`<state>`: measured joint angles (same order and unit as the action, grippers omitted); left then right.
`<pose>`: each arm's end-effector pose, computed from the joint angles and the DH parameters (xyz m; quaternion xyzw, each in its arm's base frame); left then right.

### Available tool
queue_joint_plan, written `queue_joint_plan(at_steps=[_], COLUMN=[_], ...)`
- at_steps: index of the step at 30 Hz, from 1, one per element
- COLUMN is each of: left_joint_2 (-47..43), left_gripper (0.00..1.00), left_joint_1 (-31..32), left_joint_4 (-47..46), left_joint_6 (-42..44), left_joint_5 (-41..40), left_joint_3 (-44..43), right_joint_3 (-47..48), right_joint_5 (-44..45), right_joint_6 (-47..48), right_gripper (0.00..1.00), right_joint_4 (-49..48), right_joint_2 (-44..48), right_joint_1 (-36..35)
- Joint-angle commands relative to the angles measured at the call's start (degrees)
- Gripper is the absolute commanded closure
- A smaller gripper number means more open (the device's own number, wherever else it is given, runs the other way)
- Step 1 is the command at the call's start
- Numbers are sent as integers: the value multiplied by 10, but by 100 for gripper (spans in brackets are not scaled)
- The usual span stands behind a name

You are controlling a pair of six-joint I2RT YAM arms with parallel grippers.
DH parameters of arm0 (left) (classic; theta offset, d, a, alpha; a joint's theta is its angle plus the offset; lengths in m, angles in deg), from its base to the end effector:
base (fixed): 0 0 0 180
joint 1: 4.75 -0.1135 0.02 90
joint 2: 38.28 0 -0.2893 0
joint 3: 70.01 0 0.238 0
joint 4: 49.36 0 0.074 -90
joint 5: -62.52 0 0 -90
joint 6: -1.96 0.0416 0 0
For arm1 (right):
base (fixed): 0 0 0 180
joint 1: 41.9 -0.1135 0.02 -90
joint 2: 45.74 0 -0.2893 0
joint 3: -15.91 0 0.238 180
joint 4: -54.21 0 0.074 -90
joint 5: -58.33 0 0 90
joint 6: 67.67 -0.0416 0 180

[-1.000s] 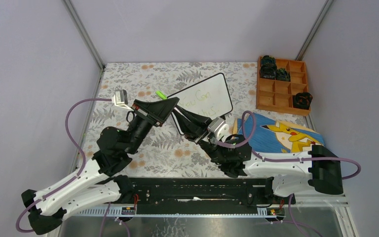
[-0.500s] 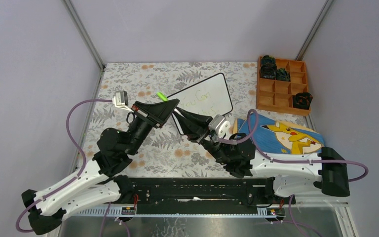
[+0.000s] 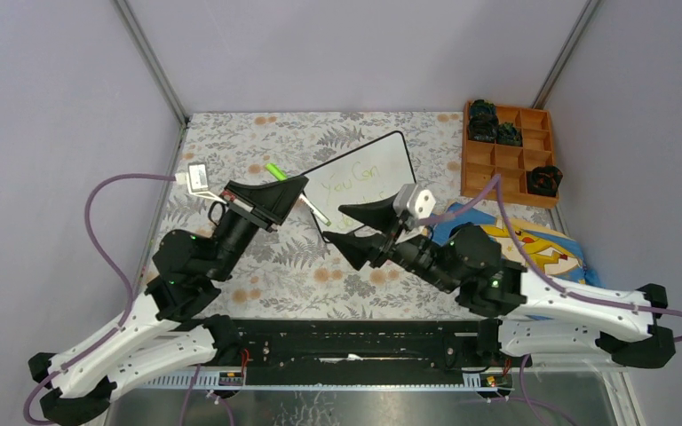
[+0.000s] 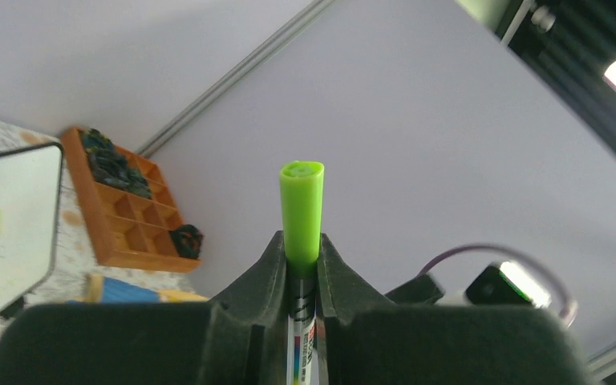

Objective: Write a sentence on the whiteboard
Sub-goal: Place the whiteboard marker at the center of the board.

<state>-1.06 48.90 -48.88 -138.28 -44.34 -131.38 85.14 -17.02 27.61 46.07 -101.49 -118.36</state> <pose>0.0755 -0.0823 0.4316 -0.1066 0.5446 -0.6026 0.5736 0.0558 0.1870 0.4502 -0.2850 0.4905 0.4192 0.7089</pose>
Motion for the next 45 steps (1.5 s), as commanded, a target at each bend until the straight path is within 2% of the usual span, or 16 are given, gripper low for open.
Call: queue_joint_plan(at_steps=[1, 4, 7, 11, 14, 20, 27, 36, 37, 38, 40, 42, 44, 45], left_joint_2=[-5, 1, 17, 23, 23, 23, 16, 13, 12, 11, 9, 2, -7, -15], left_gripper=[100, 100, 100, 100, 100, 100, 100, 99, 94, 83, 50, 28, 10, 5], left_joint_1=[3, 3, 3, 3, 3, 3, 3, 4, 4, 3, 3, 3, 3, 3], left_joint_4=[82, 115, 140, 140, 131, 128, 111, 107, 109, 112, 125, 140, 172, 188], left_joint_6=[157, 203, 221, 212, 204, 195, 178, 172, 173, 175, 180, 185, 190, 193], left_joint_5=[80, 168, 259, 293, 314, 327, 316, 313, 310, 304, 287, 261, 216, 187], left_joint_3=[-58, -73, -88, -83, -73, -60, -37, -22, -20, -19, -20, -21, -22, -23], right_joint_3=[108, 129, 134, 124, 101, 79, 40, 12, 10, 11, 14, 17, 19, 21], right_joint_5=[-66, -112, -161, -225, -242, -220, -174, -168, -169, -169, -161, -150, -122, -111], right_joint_6=[-112, -159, -204, -246, -271, -287, -301, -294, -289, -283, -269, -253, -239, -232], right_gripper=[39, 38, 37, 37, 38, 52, 60, 89, 93, 96, 100, 100, 100, 100], right_joint_4=[221, 274, 283, 262, 211, 178, 135, 110, 111, 117, 139, 171, 205, 221], right_joint_2=[16, 9, -1, -18, -26, -30, -15, -3, -1, 1, 6, 15, 25, 28], right_joint_1=[1, 12, 40, 66, 67, 67, 69, 69, 69, 69, 69, 69, 69, 69])
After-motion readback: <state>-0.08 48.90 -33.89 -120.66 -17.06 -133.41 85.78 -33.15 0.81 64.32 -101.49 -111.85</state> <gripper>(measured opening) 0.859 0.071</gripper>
